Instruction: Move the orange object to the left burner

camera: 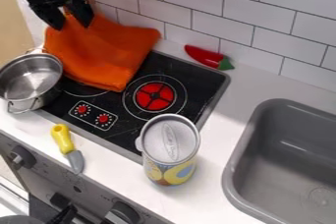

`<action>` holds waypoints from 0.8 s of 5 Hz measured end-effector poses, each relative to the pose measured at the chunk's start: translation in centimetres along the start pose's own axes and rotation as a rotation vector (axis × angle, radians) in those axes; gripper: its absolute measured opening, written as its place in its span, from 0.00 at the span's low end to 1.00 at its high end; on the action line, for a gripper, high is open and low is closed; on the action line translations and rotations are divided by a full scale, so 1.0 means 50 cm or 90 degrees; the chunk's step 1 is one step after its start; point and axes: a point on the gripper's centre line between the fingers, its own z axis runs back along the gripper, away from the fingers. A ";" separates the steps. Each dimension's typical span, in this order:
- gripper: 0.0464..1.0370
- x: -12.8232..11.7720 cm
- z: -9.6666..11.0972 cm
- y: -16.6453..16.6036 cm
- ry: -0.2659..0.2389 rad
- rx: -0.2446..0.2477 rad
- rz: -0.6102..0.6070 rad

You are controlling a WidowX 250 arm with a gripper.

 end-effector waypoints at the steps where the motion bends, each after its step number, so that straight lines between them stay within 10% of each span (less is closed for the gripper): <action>1: 0.96 0.004 0.004 -0.003 -0.008 -0.002 -0.002; 4: 0.96 0.024 -0.011 -0.025 -0.001 0.006 0.009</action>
